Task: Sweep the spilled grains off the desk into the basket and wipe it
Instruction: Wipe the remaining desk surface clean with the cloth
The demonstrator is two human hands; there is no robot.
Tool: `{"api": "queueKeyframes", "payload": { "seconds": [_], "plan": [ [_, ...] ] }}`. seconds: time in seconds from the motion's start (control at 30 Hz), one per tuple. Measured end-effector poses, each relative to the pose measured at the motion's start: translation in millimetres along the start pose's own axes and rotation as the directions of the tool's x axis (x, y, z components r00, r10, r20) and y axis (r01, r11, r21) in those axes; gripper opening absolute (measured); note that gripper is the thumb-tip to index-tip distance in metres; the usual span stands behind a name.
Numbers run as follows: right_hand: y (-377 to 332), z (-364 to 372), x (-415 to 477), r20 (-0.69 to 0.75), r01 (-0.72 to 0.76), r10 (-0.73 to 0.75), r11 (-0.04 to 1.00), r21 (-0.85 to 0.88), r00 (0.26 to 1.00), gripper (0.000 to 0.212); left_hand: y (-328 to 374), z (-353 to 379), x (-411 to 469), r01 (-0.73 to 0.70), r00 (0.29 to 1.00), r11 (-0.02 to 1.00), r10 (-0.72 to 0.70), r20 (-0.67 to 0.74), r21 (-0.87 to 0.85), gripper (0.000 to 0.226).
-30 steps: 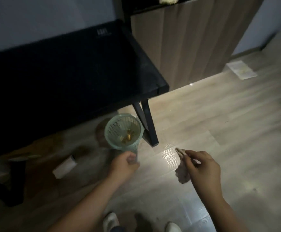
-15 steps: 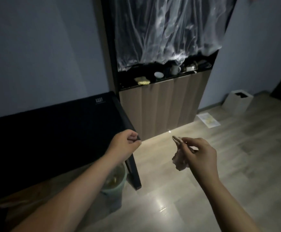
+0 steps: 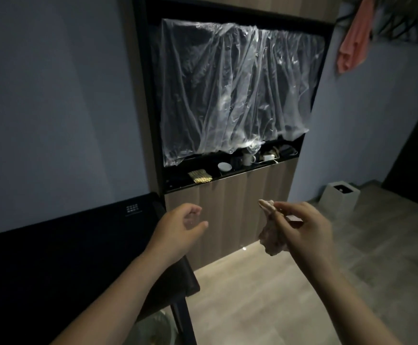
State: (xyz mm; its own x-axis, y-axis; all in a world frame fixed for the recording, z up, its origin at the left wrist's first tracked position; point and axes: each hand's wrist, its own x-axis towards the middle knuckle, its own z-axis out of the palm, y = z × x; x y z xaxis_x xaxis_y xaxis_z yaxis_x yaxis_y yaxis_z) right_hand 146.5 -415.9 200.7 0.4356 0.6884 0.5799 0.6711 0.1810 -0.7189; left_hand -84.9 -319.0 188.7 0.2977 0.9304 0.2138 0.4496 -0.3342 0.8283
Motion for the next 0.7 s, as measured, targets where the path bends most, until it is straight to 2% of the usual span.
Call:
{"api": "queueKeyframes", "payload": {
  "seconds": [0.27,0.5,0.7],
  "plan": [
    [6.1,57.7,69.6,-0.012,0.018,-0.019,0.998,-0.054,1.0,0.019,-46.1,-22.4,80.1,-0.005,1.0,0.999,0.005,0.008,-0.039,0.027],
    [53.0,108.9,121.0,0.09,0.005,0.001,0.998,-0.07,0.996,0.018,-84.2,-17.5,135.0,0.078,0.996,0.997,-0.079,-0.045,-0.022,0.03],
    [111.8,150.2,180.0,0.186,0.035,-0.032,0.999,-0.013,0.982,0.011,-100.0,17.1,183.8,0.154,0.98,0.988,-0.153,-0.129,-0.003,0.031]
  ]
}}
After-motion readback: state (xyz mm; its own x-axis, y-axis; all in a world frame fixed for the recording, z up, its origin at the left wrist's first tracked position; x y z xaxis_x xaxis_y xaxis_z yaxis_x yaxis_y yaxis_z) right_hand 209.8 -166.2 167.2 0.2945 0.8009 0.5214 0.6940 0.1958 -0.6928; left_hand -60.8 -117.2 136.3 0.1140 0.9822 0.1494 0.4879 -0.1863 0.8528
